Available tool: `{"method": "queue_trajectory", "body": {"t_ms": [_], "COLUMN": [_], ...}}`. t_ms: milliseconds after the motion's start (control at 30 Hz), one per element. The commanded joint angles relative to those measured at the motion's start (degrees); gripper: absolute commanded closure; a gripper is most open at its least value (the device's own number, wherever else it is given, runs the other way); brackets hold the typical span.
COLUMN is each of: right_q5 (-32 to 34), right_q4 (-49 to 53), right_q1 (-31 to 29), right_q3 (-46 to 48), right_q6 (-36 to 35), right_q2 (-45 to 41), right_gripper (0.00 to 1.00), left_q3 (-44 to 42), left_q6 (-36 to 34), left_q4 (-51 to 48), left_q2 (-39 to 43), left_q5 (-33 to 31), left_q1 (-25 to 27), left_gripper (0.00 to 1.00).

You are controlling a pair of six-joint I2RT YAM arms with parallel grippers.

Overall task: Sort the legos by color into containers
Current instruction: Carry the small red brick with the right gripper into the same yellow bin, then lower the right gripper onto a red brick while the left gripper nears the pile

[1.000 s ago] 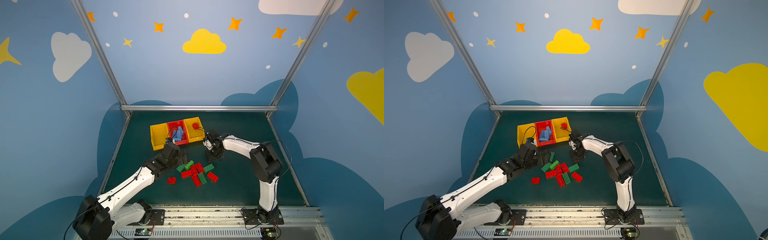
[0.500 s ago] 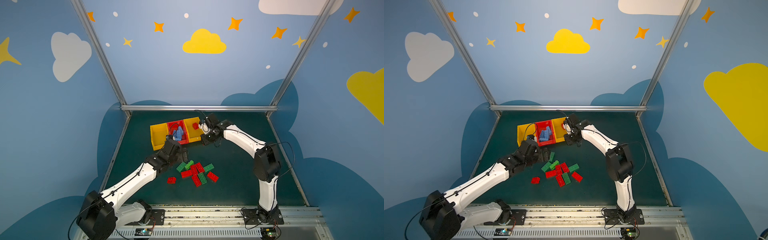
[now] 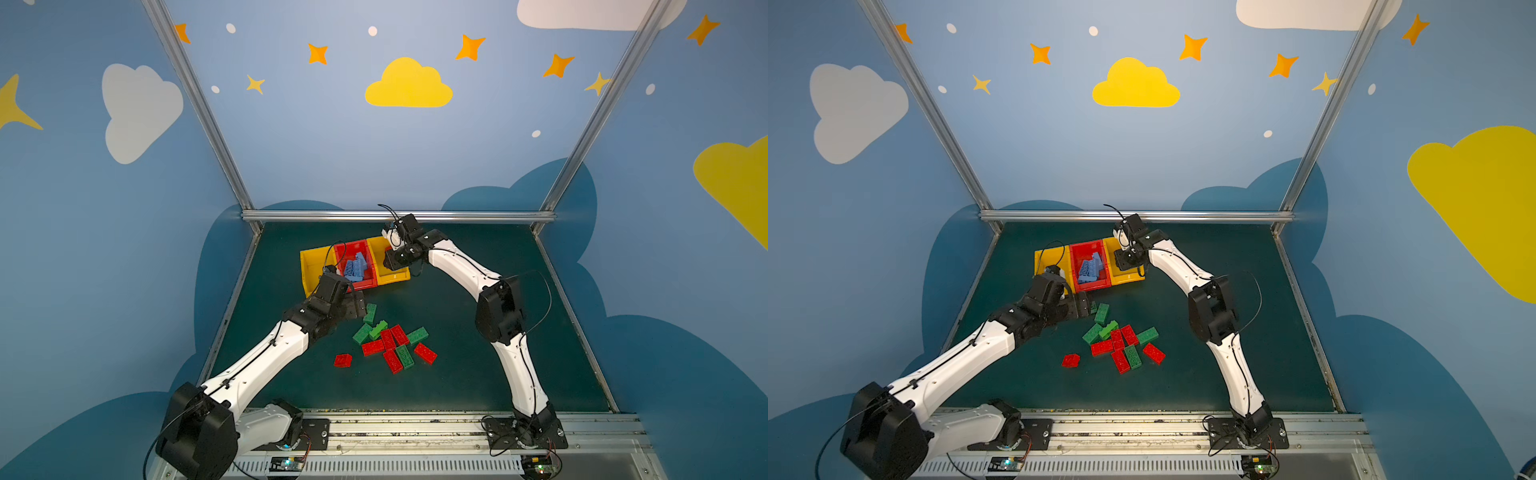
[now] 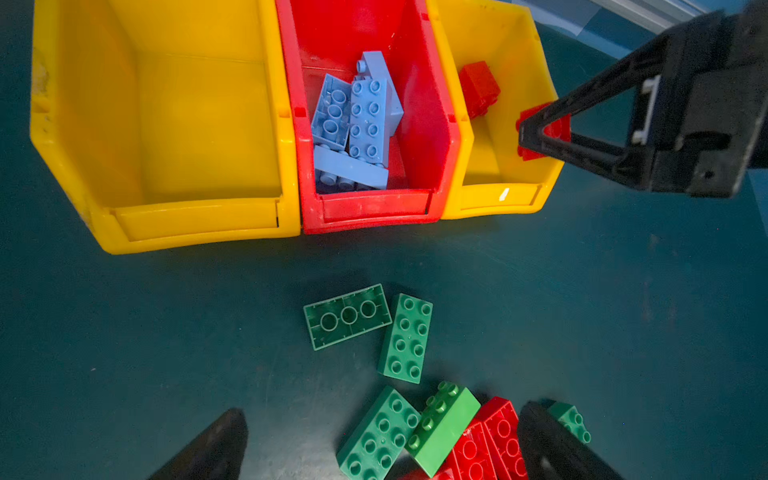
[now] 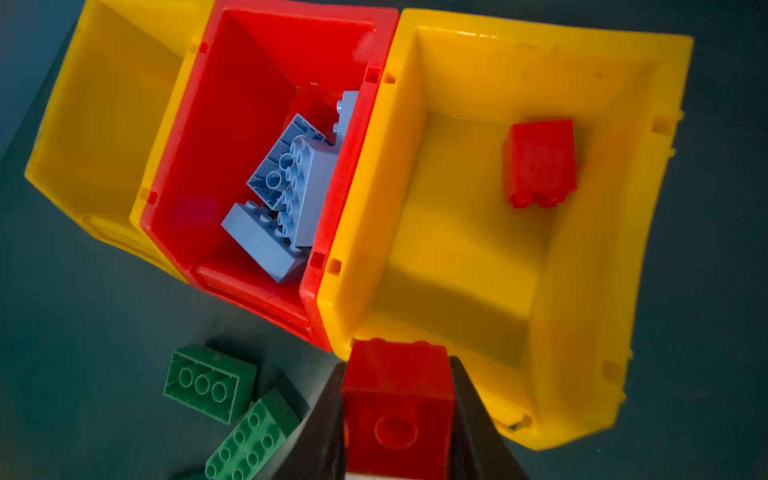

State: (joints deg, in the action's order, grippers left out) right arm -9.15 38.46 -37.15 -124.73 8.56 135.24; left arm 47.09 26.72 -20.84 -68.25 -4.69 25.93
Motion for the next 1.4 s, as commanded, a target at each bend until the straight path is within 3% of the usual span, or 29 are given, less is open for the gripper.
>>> {"method": "queue_trajectory", "body": {"t_ms": [0, 67, 200, 300, 567, 767, 1033, 1367], "right_q5": [-0.57, -0.27, -0.85, -1.18, -2.04, -1.52, 0.05, 0.91], "right_q4": [-1.96, 0.24, 1.98, 1.53, 4.15, 4.25, 3.73, 2.06], "right_q1": [0.41, 0.5, 0.76, 0.98, 2.02, 2.17, 0.93, -4.45], "right_q3": [-5.0, -8.98, -12.33, -11.52, -5.55, 12.05, 38.31, 60.36], "right_q6": [0.7, 0.81, 1.02, 0.52, -2.02, -3.02, 0.84, 7.97], "right_q2": [2.9, 5.47, 7.07, 5.62, -1.96, -14.94, -31.22, -45.73], "right_gripper": [0.75, 0.7, 0.29, 0.19, 0.16, 0.15, 0.17, 0.21], "left_q3": [1.25, 1.34, 1.73, 2.34, 3.6, 1.68, -1.4, -2.85], "left_q6": [-1.53, -1.65, -1.74, -1.76, -2.01, 1.2, 6.2, 11.39], "left_q4": [-1.33, -1.24, -0.87, -1.03, -0.94, -0.31, -0.74, 0.14], "left_q2": [0.12, -0.14, -1.06, -2.04, -4.06, -2.83, 0.08, -0.01], "left_q5": [1.31, 1.84, 2.59, 3.34, 8.35, 7.71, 2.6, -2.29], "left_q1": [-1.47, -2.1, -2.73, -2.8, -2.73, -0.62, 6.56, 14.49], "left_gripper": [0.0, 0.0, 0.0, 0.0, 0.0, 0.0, 0.0, 0.0]}}
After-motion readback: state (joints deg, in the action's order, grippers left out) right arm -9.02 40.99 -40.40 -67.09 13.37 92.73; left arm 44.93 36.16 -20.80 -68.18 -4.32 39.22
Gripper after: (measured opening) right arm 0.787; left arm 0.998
